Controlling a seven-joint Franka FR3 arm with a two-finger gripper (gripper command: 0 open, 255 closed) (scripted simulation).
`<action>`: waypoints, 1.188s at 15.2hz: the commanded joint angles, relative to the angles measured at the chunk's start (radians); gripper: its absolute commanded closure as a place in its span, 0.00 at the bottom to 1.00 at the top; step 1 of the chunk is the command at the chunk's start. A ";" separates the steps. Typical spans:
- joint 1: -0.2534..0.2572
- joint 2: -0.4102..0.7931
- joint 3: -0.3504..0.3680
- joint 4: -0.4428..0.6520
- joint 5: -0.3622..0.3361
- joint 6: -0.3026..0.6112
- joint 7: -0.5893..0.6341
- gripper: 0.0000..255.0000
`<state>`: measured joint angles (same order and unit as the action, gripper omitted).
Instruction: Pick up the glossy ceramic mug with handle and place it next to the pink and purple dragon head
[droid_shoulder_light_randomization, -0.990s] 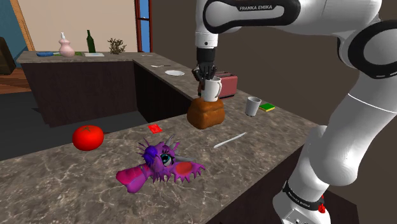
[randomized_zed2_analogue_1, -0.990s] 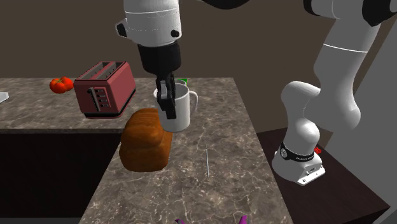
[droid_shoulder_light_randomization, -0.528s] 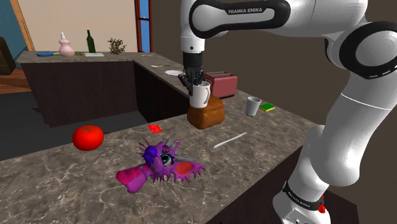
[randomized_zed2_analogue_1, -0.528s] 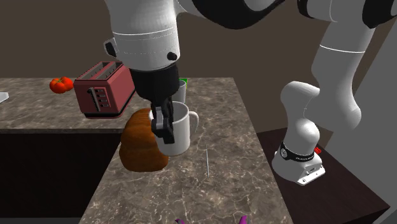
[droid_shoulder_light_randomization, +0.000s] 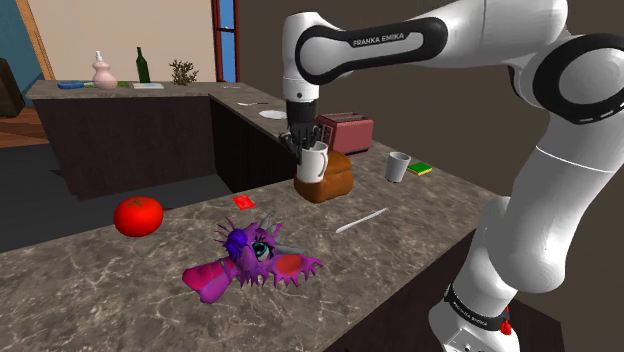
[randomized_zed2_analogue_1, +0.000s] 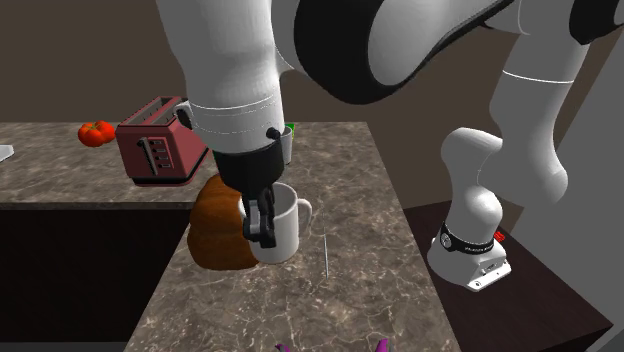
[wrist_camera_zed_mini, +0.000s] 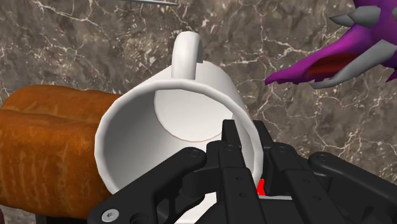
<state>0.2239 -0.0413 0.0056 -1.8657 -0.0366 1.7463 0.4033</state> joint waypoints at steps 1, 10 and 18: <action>0.001 0.000 0.001 -0.025 0.000 0.026 0.003 1.00; 0.000 0.019 0.000 -0.125 -0.001 0.145 0.007 1.00; 0.000 0.049 0.000 -0.199 -0.003 0.249 0.010 1.00</action>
<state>0.2249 0.0039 0.0065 -2.0558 -0.0393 1.9814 0.4147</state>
